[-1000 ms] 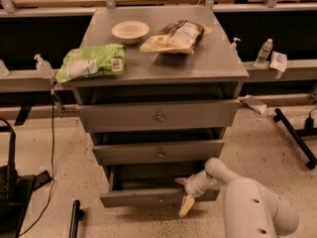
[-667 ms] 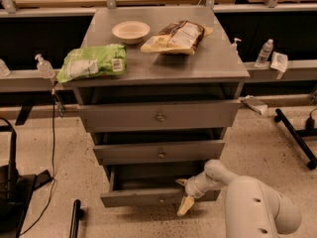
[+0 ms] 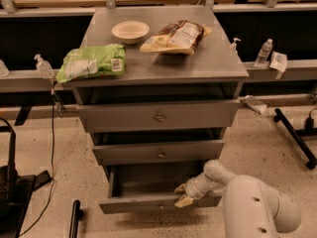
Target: Open bottom drawer
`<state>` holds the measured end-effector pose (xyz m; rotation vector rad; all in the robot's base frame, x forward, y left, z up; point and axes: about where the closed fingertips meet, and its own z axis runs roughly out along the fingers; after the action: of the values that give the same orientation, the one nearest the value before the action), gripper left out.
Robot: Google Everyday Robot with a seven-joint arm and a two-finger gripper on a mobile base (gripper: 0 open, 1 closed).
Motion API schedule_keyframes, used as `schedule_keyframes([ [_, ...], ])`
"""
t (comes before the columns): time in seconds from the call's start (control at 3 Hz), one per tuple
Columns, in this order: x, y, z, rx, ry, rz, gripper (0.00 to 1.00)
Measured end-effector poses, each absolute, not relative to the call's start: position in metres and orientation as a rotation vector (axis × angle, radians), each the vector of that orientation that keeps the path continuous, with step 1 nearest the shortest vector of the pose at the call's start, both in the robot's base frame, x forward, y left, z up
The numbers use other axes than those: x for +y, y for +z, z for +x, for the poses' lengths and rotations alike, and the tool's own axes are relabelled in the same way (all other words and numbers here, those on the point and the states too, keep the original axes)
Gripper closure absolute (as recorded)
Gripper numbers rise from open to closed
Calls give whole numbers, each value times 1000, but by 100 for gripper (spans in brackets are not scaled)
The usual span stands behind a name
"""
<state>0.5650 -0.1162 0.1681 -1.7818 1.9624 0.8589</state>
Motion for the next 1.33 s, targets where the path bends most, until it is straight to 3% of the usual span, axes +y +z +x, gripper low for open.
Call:
schedule_keyframes([
  [0.67, -116, 167, 550, 1960, 898, -1840, 100],
  [1.33, -115, 165, 537, 1961, 902, -1871, 100],
])
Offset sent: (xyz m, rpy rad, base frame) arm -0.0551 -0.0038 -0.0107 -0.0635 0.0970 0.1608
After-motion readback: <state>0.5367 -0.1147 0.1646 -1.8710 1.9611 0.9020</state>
